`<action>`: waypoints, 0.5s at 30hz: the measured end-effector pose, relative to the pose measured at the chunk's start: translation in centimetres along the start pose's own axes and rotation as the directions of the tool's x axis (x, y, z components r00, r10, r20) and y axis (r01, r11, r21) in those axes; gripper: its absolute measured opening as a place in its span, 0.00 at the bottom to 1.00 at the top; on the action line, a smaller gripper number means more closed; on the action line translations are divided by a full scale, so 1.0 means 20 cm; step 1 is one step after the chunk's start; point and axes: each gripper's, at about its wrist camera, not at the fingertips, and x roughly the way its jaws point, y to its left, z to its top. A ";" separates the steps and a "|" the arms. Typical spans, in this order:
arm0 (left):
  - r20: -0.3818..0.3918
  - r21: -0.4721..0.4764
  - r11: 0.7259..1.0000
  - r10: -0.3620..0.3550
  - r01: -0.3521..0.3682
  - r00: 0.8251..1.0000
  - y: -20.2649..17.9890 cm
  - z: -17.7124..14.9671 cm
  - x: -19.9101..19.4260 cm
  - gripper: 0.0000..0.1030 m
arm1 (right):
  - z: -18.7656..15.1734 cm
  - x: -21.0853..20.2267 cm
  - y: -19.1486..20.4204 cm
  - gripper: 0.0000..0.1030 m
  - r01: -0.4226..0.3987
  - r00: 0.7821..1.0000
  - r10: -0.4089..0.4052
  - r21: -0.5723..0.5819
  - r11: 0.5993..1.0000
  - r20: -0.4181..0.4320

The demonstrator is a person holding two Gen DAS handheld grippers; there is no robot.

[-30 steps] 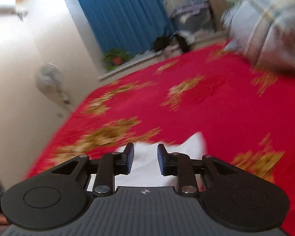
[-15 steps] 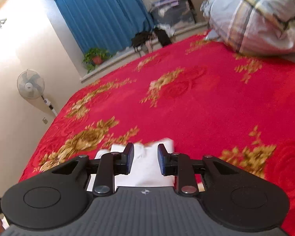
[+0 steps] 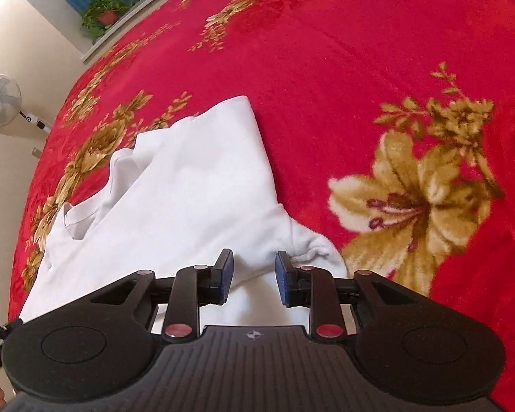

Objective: Fold small clothes

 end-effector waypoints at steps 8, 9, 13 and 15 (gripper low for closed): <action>0.068 0.080 0.997 0.017 -0.022 0.998 -0.03 -0.01 -0.10 0.02 | 0.02 -0.01 -0.01 0.01 0.109 0.993 -0.108 -0.014 0.994 0.047; 0.073 0.084 0.996 0.022 -0.028 0.997 -0.04 -0.02 -0.11 0.02 | 0.02 -0.03 0.02 0.03 0.133 0.987 -0.128 -0.047 0.990 0.094; 0.138 0.170 0.981 0.070 -0.093 0.988 -0.09 -0.04 -0.16 0.03 | 0.02 -0.13 0.10 0.07 0.062 0.969 -0.029 -0.129 0.990 0.244; 0.134 0.192 0.979 0.036 -0.062 0.990 -0.12 -0.05 -0.17 0.06 | 0.03 -0.12 0.11 0.21 -0.012 0.976 0.042 -0.141 0.990 0.212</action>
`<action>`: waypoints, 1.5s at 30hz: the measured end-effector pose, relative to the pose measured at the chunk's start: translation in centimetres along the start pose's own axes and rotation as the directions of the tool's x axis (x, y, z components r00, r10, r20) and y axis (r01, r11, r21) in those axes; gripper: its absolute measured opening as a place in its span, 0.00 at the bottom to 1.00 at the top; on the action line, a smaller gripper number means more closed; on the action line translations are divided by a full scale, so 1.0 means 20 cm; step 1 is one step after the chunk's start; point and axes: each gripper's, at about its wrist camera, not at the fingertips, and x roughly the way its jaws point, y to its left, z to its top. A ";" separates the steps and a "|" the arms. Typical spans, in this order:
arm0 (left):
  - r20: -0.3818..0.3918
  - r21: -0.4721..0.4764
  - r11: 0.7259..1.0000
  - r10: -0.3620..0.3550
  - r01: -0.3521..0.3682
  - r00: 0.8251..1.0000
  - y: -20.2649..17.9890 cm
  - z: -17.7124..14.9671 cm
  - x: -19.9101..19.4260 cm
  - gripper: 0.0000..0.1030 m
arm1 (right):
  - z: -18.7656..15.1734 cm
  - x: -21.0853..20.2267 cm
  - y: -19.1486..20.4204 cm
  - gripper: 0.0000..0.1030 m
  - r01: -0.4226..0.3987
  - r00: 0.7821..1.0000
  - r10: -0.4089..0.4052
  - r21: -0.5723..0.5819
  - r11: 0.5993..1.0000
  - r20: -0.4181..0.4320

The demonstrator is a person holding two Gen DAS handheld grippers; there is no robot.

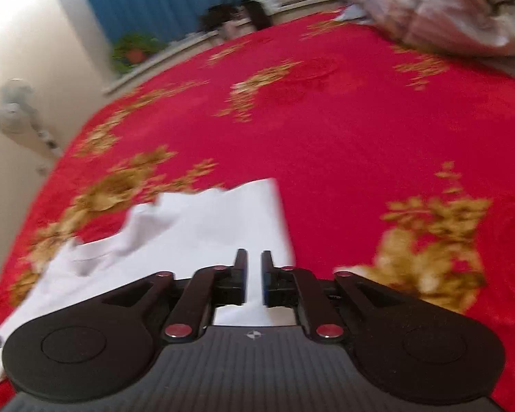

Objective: Fold small clothes

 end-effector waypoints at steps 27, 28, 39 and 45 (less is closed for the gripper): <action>0.413 0.102 0.971 0.155 -0.215 0.897 0.01 -0.04 -0.76 0.82 | -0.07 -0.12 0.19 0.30 0.062 0.998 -0.055 -0.264 0.963 0.033; 0.432 0.097 0.966 0.174 -0.238 0.885 0.04 -0.06 -0.78 0.82 | -0.08 -0.14 0.21 0.30 0.065 0.997 -0.052 -0.286 0.956 0.054; 0.274 -0.197 0.923 0.376 -0.332 0.885 0.42 -0.10 -0.61 0.80 | -0.13 -0.24 0.26 0.33 0.057 0.995 -0.026 -0.353 0.934 0.092; 0.216 -0.258 0.912 0.375 -0.318 0.901 0.53 -0.07 -0.59 0.80 | -0.12 -0.23 0.25 0.37 0.056 0.996 -0.029 -0.334 0.941 0.085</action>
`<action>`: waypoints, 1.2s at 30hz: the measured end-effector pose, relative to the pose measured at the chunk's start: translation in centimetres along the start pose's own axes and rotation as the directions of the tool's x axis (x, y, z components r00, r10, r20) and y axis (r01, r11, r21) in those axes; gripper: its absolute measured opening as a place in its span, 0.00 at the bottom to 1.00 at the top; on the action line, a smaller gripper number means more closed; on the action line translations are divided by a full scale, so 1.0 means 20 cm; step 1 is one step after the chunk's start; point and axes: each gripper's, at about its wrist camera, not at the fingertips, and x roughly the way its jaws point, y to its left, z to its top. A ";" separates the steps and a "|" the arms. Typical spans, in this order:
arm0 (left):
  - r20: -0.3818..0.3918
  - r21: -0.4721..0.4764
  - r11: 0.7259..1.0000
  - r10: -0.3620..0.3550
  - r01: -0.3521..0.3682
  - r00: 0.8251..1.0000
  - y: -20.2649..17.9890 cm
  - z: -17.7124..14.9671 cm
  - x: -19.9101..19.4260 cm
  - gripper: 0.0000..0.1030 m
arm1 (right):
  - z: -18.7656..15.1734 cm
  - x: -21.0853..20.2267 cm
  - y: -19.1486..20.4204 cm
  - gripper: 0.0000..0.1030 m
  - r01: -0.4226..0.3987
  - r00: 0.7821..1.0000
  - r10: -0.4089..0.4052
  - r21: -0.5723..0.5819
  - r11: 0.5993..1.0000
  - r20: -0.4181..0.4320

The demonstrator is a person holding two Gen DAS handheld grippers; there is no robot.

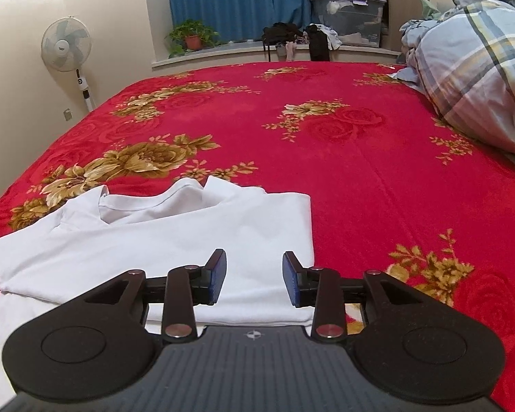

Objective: Fold small clothes

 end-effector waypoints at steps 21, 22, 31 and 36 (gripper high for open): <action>-0.236 -0.231 0.971 0.006 -0.063 0.972 0.31 -0.01 0.32 0.80 | 0.01 0.07 -0.01 0.37 0.031 0.998 -0.031 -0.012 0.999 -0.052; -0.250 -0.252 0.965 0.004 -0.069 0.968 0.33 -0.01 0.33 0.80 | 0.01 0.07 -0.01 0.37 0.031 0.998 -0.032 -0.014 0.999 -0.051; -0.276 -0.390 0.914 0.002 -0.114 0.961 0.52 -0.02 0.36 0.68 | 0.01 0.07 -0.01 0.37 0.030 0.998 -0.030 -0.006 1.000 -0.055; -0.264 -0.444 0.887 0.006 -0.127 0.964 0.58 -0.02 0.33 0.67 | 0.01 0.06 -0.01 0.37 0.029 0.998 -0.030 -0.010 1.000 -0.055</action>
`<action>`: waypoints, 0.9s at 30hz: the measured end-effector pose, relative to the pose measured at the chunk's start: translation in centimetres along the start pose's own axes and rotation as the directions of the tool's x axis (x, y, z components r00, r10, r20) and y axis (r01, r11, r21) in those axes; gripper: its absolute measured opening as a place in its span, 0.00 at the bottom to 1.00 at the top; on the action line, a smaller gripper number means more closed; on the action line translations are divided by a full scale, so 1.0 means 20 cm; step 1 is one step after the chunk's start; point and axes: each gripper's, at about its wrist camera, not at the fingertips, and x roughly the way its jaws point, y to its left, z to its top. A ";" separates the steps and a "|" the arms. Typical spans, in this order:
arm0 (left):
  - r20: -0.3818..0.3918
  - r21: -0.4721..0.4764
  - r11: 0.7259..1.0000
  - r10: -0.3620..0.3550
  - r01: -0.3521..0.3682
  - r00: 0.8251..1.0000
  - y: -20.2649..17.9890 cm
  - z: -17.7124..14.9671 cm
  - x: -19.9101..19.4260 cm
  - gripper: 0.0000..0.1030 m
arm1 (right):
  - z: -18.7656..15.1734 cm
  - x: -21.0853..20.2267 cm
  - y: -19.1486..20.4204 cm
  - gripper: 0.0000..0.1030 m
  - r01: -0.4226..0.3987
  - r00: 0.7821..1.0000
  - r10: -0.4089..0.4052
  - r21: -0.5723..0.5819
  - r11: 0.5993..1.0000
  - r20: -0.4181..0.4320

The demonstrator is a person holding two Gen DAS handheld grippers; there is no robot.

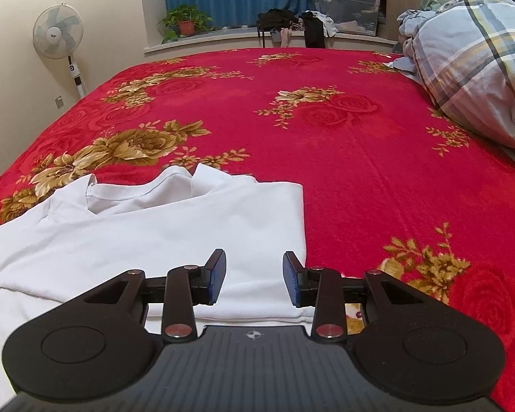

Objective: Fold small clothes

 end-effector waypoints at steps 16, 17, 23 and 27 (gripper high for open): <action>0.046 -0.066 0.998 -0.008 0.011 0.999 0.05 0.04 0.01 0.03 | 0.00 -0.01 0.00 0.37 -0.003 1.000 0.003 -0.001 1.000 -0.004; 0.065 -0.054 0.998 -0.008 0.011 0.998 0.04 0.04 0.00 0.03 | 0.00 -0.01 0.00 0.37 -0.004 1.000 0.004 -0.001 1.000 -0.001; 0.291 0.307 0.951 -0.107 0.013 0.951 -0.33 -0.11 -0.21 0.03 | 0.02 -0.03 -0.03 0.13 -0.036 0.999 0.035 0.014 0.999 0.032; 0.281 0.496 0.845 -0.374 0.200 0.884 -0.68 -0.36 -0.39 0.02 | 0.05 -0.04 -0.06 0.13 -0.033 0.999 0.032 0.034 0.999 0.037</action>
